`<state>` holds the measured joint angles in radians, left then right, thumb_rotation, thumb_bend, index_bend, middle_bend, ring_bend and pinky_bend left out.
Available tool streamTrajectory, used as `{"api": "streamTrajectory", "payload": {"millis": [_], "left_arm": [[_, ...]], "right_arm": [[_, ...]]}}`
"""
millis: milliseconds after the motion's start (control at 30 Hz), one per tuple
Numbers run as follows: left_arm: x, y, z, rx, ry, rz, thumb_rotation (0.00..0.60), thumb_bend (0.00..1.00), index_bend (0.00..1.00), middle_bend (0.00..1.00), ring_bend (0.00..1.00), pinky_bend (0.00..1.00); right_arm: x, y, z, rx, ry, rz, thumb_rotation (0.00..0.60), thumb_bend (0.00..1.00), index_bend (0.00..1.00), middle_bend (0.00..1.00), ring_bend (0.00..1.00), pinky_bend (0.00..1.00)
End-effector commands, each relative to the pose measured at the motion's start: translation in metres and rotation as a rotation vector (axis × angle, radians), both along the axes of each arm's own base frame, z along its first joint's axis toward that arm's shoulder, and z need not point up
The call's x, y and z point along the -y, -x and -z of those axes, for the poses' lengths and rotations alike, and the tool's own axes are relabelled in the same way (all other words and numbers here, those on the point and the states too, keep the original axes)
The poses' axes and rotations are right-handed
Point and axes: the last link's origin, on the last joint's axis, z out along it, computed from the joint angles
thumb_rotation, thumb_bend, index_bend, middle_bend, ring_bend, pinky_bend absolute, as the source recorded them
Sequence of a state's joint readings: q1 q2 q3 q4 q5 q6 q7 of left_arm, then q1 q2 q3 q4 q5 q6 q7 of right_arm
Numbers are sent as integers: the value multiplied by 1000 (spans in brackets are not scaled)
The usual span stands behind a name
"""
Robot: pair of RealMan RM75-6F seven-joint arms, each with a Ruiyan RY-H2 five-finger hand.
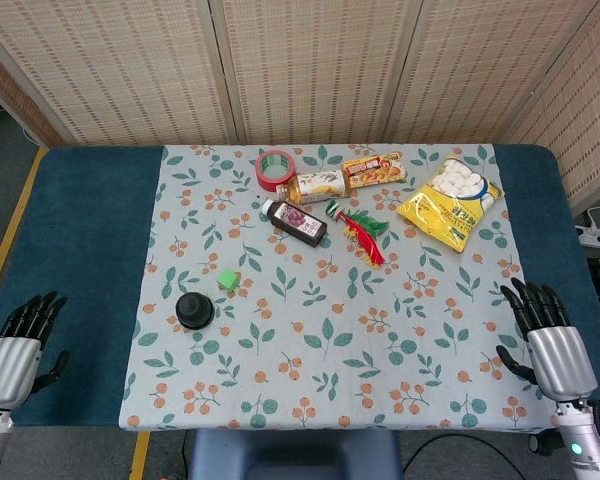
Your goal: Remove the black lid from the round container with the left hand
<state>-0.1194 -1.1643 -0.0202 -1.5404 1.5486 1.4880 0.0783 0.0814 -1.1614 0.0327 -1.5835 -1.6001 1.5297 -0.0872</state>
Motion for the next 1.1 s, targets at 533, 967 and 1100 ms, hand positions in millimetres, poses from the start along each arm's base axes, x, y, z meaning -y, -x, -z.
{"api": "streamTrajectory", "payload": {"millis": [533, 967, 1100], "left_arm": [[-59, -94, 51, -1, 449, 149, 600, 395, 0, 0, 0, 143], [-126, -151, 81, -69, 589, 60, 600, 389, 0, 0, 0, 154], [-139, -158, 91, -124, 630, 26, 600, 388, 0, 0, 0, 153]], "right_arm": [[-11, -3, -6, 28, -20, -18, 600, 175, 0, 0, 0, 0], [-10, -2, -4, 26, -45, -6, 600, 175, 0, 0, 0, 0], [-10, -2, -2, 31, -72, -1, 600, 175, 0, 0, 0, 0]]}}
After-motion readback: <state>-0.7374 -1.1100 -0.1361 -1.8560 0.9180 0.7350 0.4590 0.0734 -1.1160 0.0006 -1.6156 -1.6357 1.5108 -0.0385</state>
